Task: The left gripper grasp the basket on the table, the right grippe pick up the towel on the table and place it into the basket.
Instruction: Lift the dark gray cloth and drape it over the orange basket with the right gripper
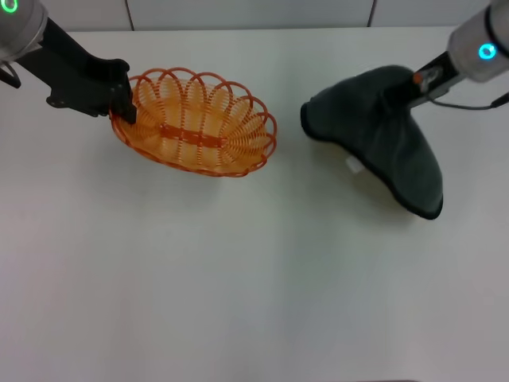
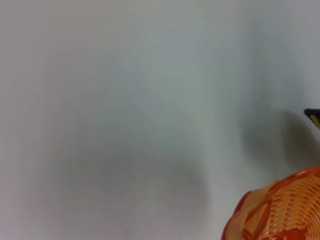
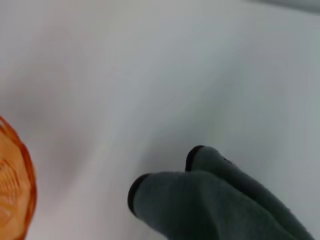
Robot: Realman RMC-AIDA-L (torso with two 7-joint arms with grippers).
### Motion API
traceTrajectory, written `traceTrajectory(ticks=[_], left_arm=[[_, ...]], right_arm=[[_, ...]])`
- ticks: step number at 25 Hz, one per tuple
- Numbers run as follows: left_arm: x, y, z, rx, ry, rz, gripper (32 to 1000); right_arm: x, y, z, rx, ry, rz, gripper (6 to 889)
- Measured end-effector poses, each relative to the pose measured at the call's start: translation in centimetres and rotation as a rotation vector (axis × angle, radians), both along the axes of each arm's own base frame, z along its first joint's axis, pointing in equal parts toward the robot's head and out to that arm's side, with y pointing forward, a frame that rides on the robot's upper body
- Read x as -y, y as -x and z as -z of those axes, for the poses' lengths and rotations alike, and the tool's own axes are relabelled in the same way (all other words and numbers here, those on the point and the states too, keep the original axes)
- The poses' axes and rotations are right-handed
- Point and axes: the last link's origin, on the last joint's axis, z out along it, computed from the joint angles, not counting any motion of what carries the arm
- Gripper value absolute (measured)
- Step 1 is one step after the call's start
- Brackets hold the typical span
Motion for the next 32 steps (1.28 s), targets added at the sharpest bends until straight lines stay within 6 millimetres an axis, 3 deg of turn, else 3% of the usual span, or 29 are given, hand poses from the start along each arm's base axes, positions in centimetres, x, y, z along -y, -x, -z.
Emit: traceTrajectory(ticks=[6, 9, 14, 18, 22, 32], left_arm=[[0.0, 0.1, -0.1, 0.0, -0.002, -0.001, 95], [0.0, 0.1, 0.0, 0.0, -0.002, -0.003, 95], [-0.1, -0.1, 0.0, 0.001, -0.002, -0.001, 95], [-0.1, -0.3, 0.0, 0.001, 0.0, 0.001, 95], [-0.3, -0.8, 0.0, 0.002, -0.001, 0.012, 95], [-0.5, -1.2, 0.0, 0.002, 0.0, 0.018, 95]], right_arm=[[0.1, 3.8, -4.0, -0.03, -0.066, -0.08, 125], [0.5, 7.1, -5.7, -0.049, -0.095, -0.175, 116], [1.3, 10.9, -6.2, -0.08, -0.089, -0.284, 116], [2.1, 14.2, -5.5, -0.113, -0.052, -0.386, 117], [2.6, 16.1, -3.8, -0.152, 0.01, -0.446, 117], [1.5, 16.3, 1.2, -0.205, 0.155, -0.428, 118]])
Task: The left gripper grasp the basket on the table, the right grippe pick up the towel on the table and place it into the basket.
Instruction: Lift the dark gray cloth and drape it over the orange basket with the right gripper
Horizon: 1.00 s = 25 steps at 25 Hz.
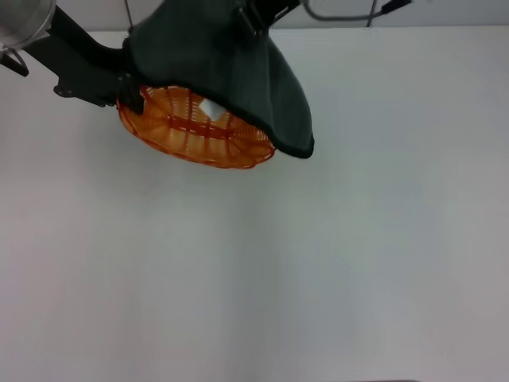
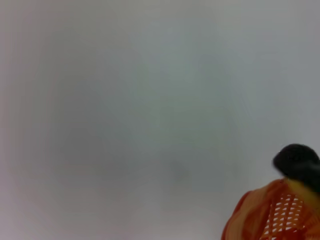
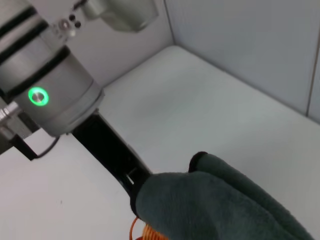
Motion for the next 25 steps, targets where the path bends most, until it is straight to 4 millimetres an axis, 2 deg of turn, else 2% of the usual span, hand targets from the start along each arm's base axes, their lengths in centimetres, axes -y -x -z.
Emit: traceTrajectory(ticks=[8, 25], left_arm=[[-0.1, -0.2, 0.1, 0.0, 0.003, 0.003, 95], [-0.1, -0.8, 0.5, 0.005, 0.011, 0.016, 95]], right_arm=[[-0.8, -1.6, 3.3, 0.041, 0.076, 0.038, 118], [-1.2, -2.6, 5.4, 0.082, 0.08, 0.021, 120]])
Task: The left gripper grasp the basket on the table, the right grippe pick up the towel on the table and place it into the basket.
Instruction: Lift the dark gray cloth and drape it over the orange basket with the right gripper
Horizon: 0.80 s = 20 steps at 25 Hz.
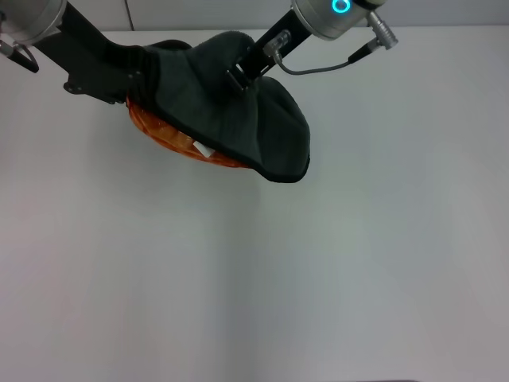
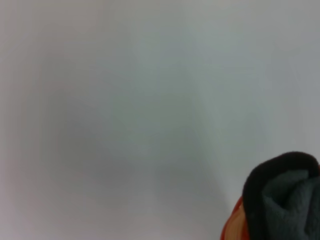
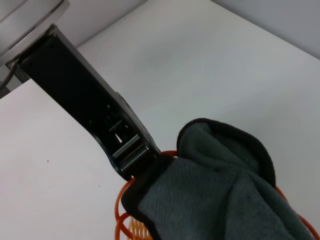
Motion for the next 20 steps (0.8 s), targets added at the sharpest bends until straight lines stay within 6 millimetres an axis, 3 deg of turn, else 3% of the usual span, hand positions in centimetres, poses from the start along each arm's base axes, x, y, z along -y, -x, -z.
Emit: traceTrajectory(ticks=[20], left_arm=[[-0.03, 0.26, 0.3, 0.002, 0.006, -0.008, 95]], right_arm=[[-0.1, -0.2, 0.35, 0.006, 0.0, 0.006, 138]])
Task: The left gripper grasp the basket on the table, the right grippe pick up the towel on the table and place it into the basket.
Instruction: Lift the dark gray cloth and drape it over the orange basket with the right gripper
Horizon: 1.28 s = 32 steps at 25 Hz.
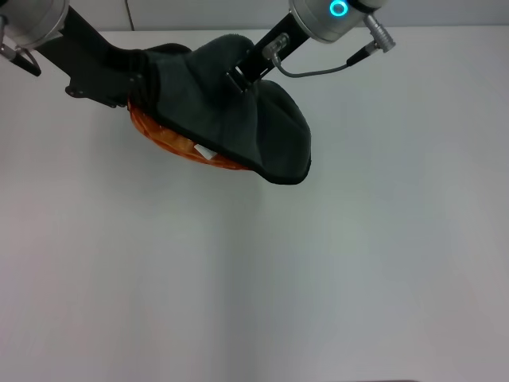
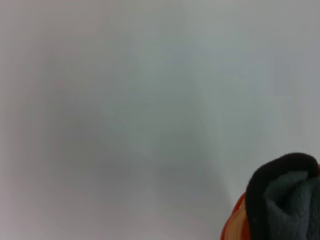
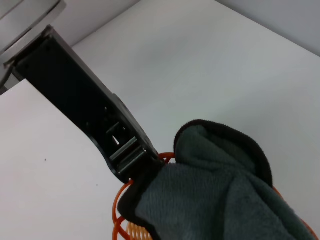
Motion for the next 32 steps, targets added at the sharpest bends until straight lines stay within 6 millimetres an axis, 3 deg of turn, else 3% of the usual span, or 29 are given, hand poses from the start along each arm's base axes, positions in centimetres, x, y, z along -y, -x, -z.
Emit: traceTrajectory(ticks=[8, 16, 26, 32], left_arm=[[-0.06, -0.05, -0.12, 0.001, -0.002, 0.001, 95], [-0.13, -0.04, -0.25, -0.001, -0.006, 0.003, 95], [-0.11, -0.01, -0.18, 0.0, -0.006, 0.003, 95], [-0.05, 0.15, -0.15, 0.0, -0.005, 0.0, 95]], right_arm=[[-0.05, -0.01, -0.07, 0.001, -0.002, -0.001, 183], [-0.08, -0.04, -0.09, 0.011, -0.006, -0.011, 428], [0.09, -0.17, 0.48, 0.046, -0.005, -0.039, 863], [0.11, -0.09, 0.52, 0.048, -0.005, -0.043, 865]])
